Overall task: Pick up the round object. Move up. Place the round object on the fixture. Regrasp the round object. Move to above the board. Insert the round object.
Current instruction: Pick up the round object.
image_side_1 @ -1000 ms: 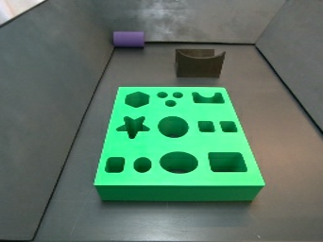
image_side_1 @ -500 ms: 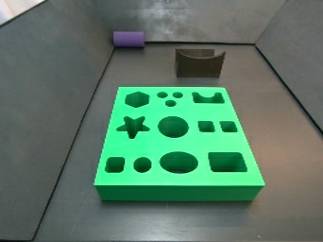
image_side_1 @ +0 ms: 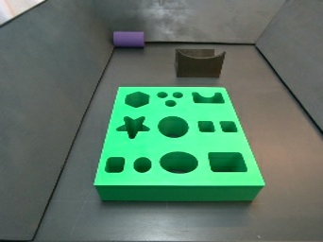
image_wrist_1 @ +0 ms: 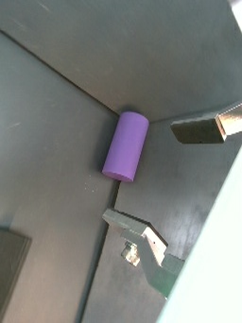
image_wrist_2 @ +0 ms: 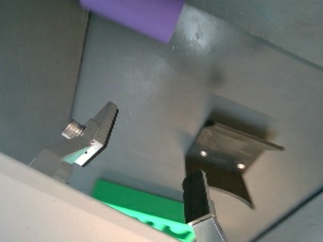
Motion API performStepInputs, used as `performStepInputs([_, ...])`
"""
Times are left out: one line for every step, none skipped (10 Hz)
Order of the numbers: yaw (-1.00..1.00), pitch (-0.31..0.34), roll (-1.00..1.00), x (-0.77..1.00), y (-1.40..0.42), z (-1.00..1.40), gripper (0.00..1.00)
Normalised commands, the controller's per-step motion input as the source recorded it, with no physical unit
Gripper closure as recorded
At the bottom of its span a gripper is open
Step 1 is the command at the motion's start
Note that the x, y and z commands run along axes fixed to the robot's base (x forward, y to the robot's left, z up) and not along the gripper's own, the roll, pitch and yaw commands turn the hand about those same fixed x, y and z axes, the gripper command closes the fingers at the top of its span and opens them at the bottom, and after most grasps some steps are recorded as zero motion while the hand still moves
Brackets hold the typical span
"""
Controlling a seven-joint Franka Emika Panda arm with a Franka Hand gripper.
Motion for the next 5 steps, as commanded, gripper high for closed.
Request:
performStepInputs([-0.69,0.019,0.09,-0.16,0.27,-0.40,0.00])
performStepInputs([-0.71,0.000,0.04,-0.16,0.29,-0.41,0.00])
performStepInputs([-0.76,0.000,0.03,-0.15,0.25,-0.41,0.00])
performStepInputs([-0.81,0.000,0.03,-0.12,0.20,-0.40,0.00])
performStepInputs([-0.77,0.017,0.04,-0.12,0.23,-0.49,0.00])
